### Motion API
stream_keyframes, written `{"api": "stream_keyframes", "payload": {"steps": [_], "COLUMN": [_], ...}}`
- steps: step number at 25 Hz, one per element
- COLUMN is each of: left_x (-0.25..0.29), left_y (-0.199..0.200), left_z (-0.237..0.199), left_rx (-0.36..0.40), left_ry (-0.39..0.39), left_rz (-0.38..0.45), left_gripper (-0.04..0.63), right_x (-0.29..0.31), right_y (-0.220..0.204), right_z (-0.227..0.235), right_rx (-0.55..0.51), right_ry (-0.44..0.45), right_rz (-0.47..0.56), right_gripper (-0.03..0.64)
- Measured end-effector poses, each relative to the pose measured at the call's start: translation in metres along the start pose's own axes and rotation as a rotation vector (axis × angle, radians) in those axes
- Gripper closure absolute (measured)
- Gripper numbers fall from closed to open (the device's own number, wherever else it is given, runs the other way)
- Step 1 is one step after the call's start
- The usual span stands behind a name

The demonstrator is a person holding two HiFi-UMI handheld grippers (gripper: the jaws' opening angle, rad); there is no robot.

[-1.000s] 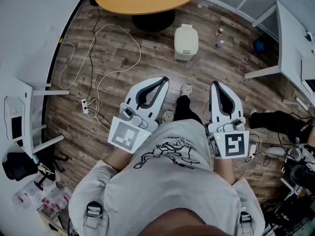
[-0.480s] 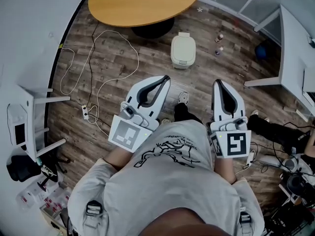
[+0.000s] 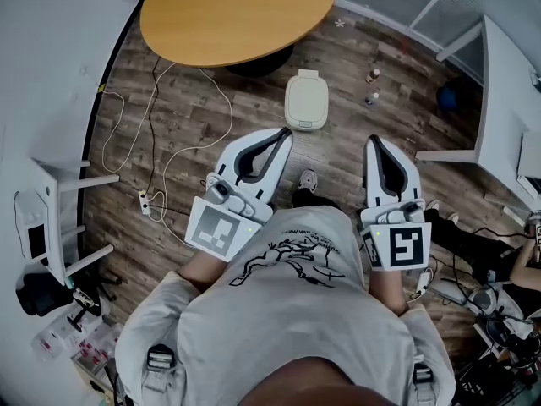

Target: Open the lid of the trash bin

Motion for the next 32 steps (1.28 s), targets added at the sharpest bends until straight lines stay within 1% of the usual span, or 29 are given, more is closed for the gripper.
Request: {"api": "stream_keyframes", "payload": {"steps": [6,10,14,17,21,25,32], "left_x": [0.034,0.045,0.05,0.053,0.061,0.07,0.077], "left_y": [0.002,0.003,0.005,0.006,0.001,-0.009,-0.045], "left_z": [-0.024,-0.041,-0.06,-0.069,-0.08,-0.088,-0.089], "left_rx": [-0.007,-0.009,-0.01,0.004,0.007,-0.004,-0.01], "left_ry": [0.025,0.034,0.019,0.0,-0.014,-0.019,-0.037], "left_rz": [0.001,-0.007,-0.017,-0.023,-0.043,-0.057,-0.109], "left_gripper": [0.575,0.575,0.575,0.575,0.575,0.575,0.575], "right_x": [0.035,0.055,0.074,0.082,0.091,0.101,0.108], "right_y": [0.006,0.009,0.017,0.023,0.026,0.017,-0.021], "right_z": [0.022,0.027,0.026,0.027,0.029,0.028,0.028], "right_rx": [-0.018,-0.016,-0.015,-0.017,-0.013,-0.028,-0.017], "right_ry": [0.033,0.045,0.033,0.011,0.017,0.033,0.049], "right_rz": [-0.01,-0.02,-0.022,-0.016,-0.009,-0.037,-0.112], "right_gripper": [0.612,0.612,0.612,0.612,0.612,0.611,0.611]}}
Point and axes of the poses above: the fingertips, and each gripper's own axes: x forward along the fingers, z to its right, y out of its top, the point moved 2 cm from there along -x, backward along the fingers, and after that the axes turned 5 degrees about -z, right-handed, at the moved point
